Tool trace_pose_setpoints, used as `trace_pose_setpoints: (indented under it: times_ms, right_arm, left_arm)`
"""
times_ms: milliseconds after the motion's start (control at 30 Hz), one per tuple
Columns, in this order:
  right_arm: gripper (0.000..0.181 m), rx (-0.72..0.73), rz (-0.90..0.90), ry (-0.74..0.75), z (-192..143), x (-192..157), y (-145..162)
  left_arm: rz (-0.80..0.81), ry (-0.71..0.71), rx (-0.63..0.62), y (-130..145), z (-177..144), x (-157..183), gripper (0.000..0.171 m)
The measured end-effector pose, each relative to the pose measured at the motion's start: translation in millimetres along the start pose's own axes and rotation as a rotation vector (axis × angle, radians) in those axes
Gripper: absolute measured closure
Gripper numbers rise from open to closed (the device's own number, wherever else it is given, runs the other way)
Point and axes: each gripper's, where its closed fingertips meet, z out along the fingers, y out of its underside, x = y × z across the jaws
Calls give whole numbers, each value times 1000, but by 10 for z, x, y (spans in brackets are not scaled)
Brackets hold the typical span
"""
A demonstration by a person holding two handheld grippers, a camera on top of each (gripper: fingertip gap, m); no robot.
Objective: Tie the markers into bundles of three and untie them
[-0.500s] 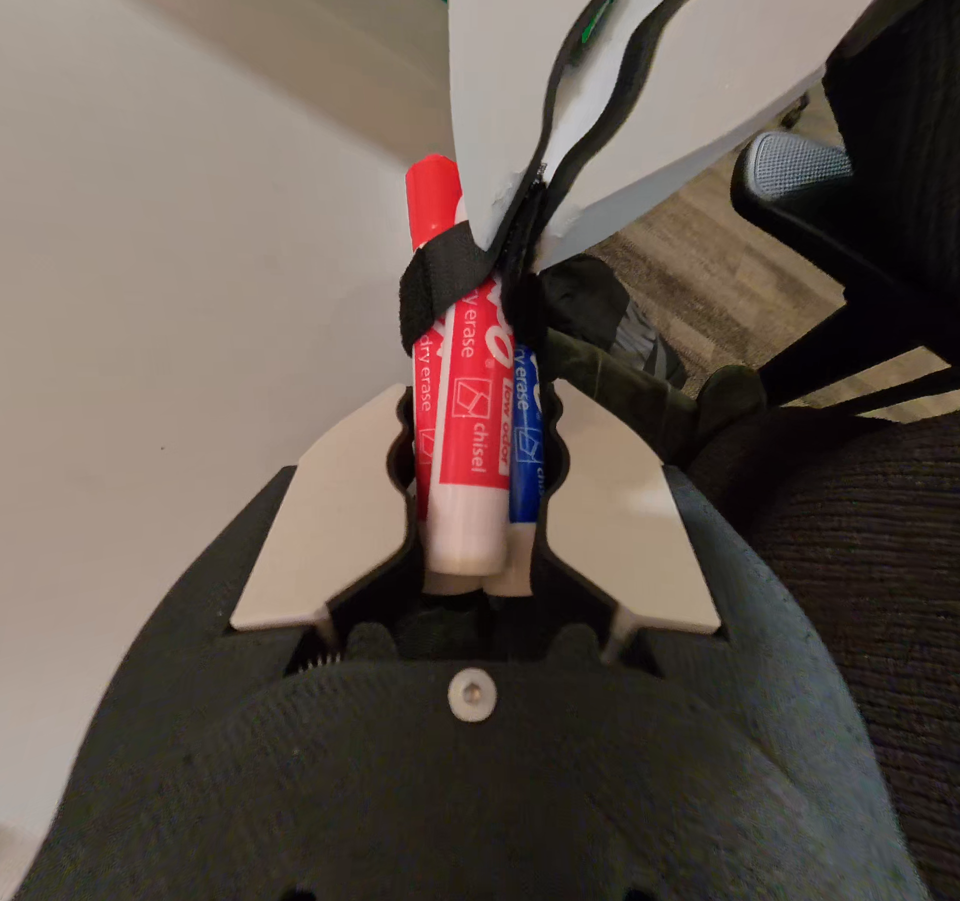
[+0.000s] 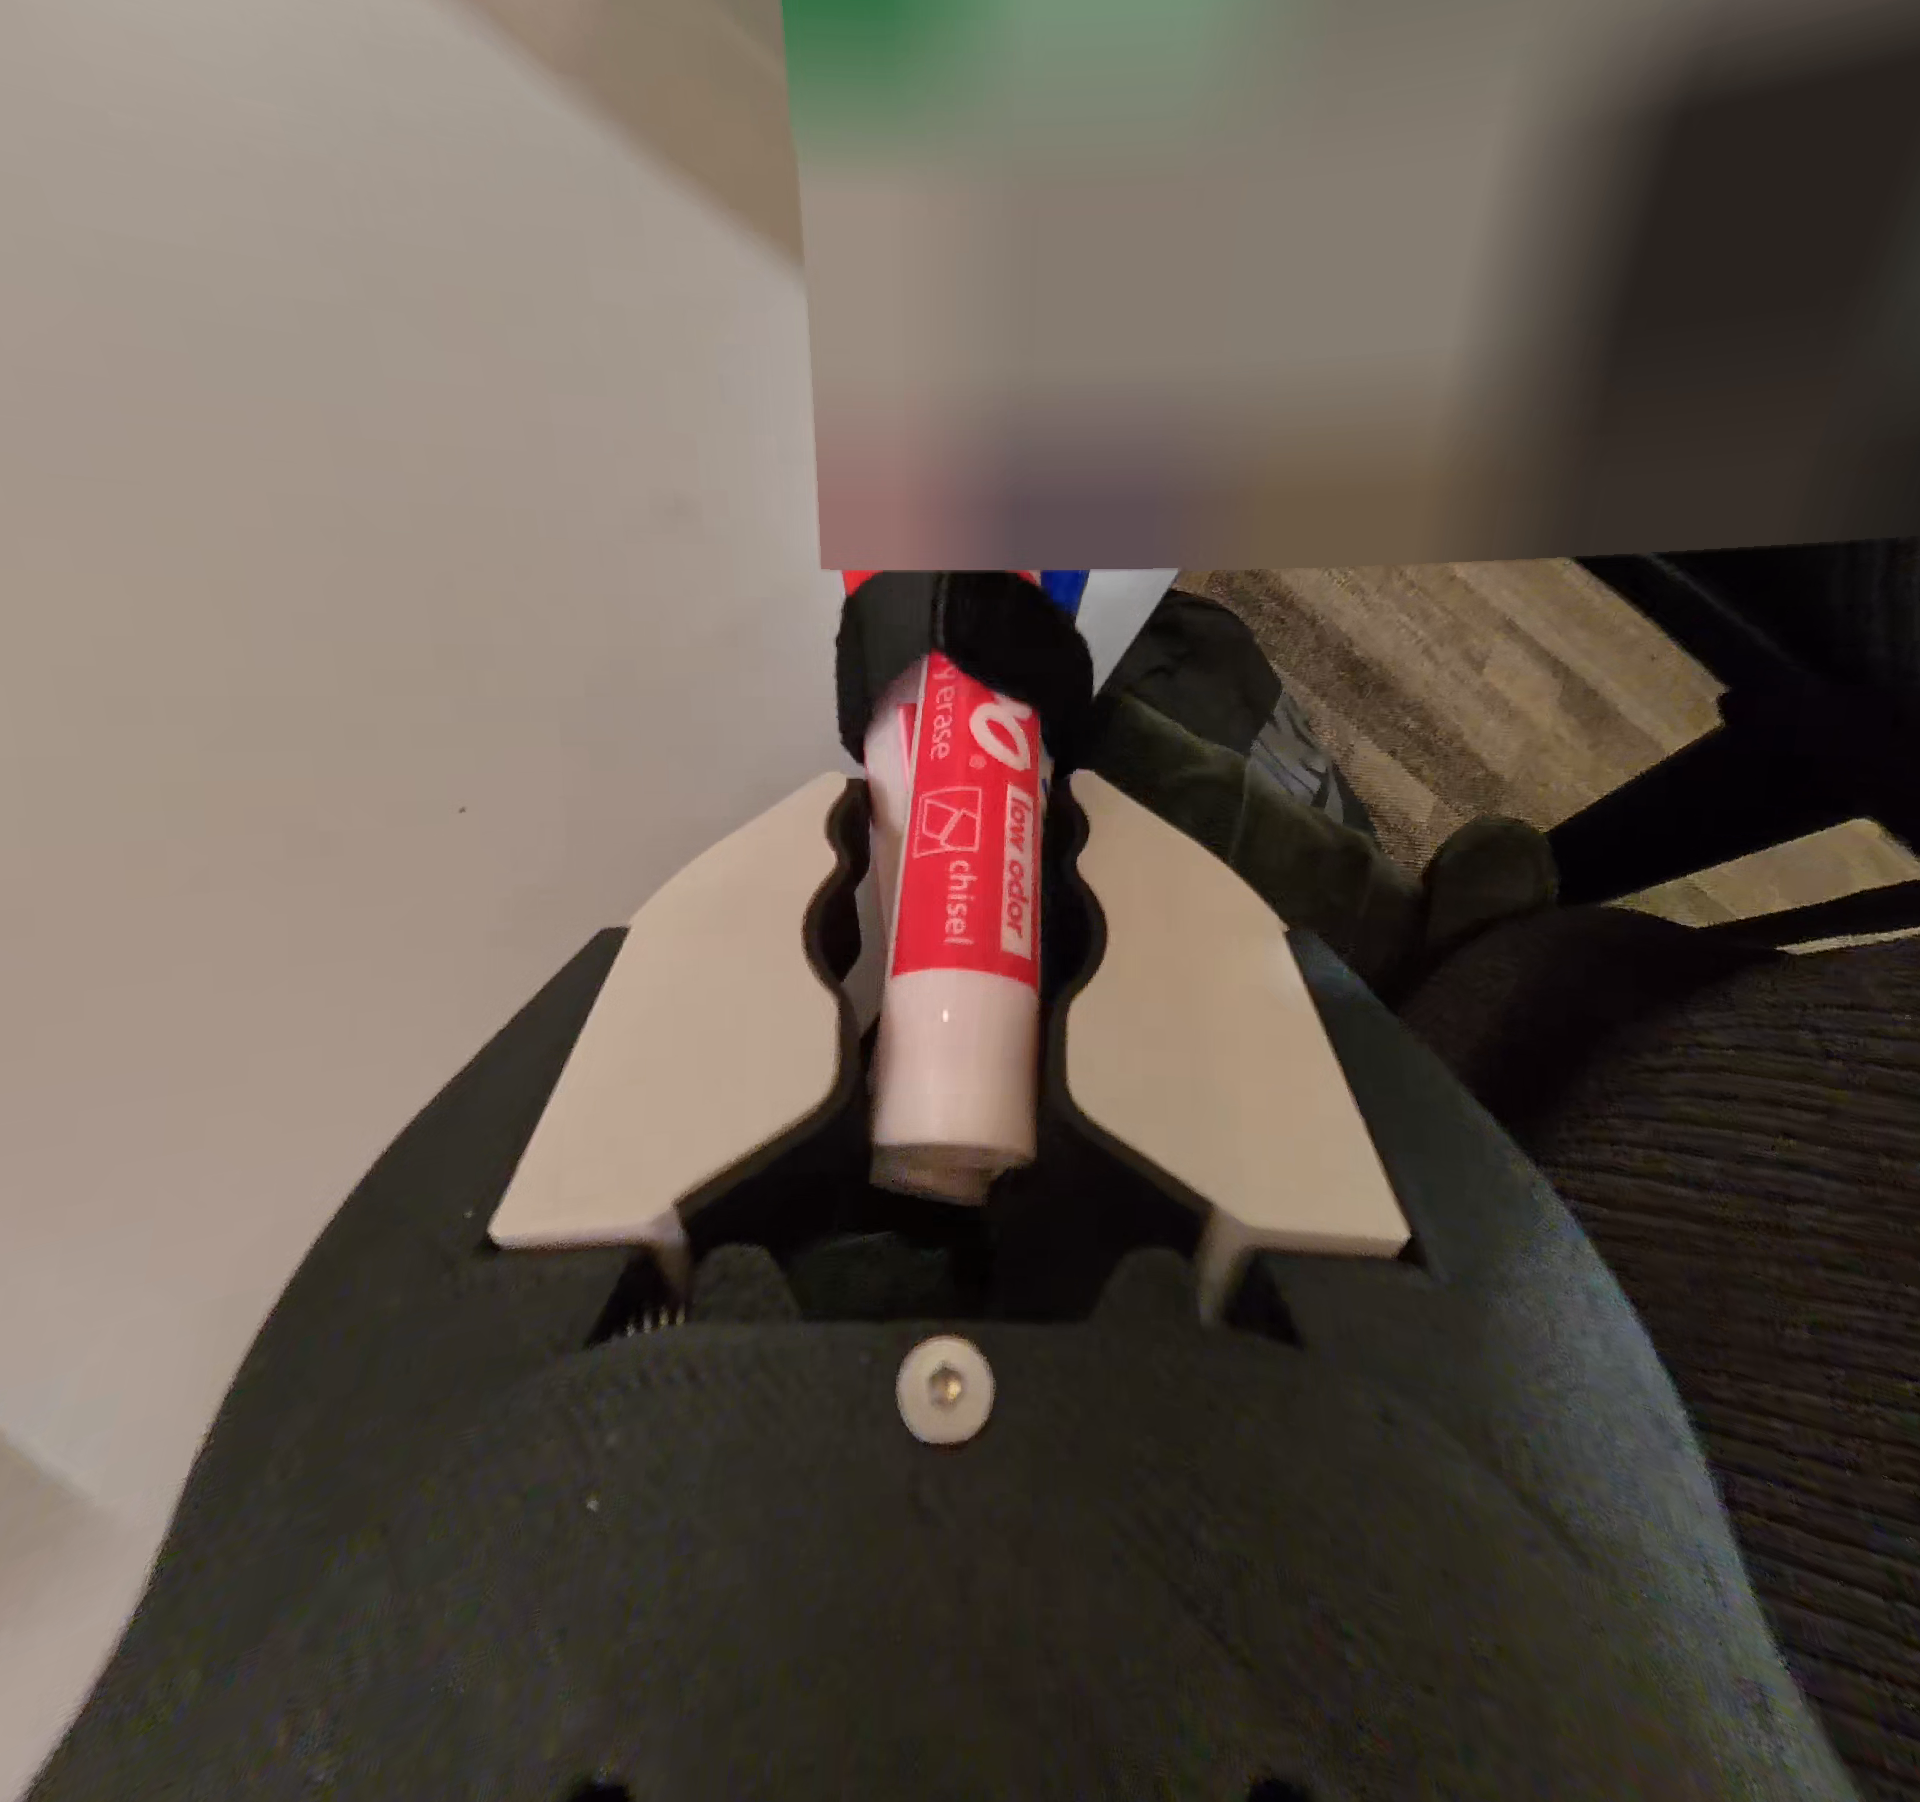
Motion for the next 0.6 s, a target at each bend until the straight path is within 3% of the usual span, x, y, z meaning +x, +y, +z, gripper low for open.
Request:
trace_pose_setpoints:
  times_ms: [233,467,600]
  right_arm:
    - [179,81,38,118,-26,246,-30]
    - [177,283,166,286,-255,582,-183]
    - [173,346,276,337,-205,700,-181]
  left_arm:
    - [-56,-50,26,-12,-25,-148,137]
    - [-145,-91,136,-123,-245,-398,137]
    - [-233,-95,218,-198,-370,-527,137]
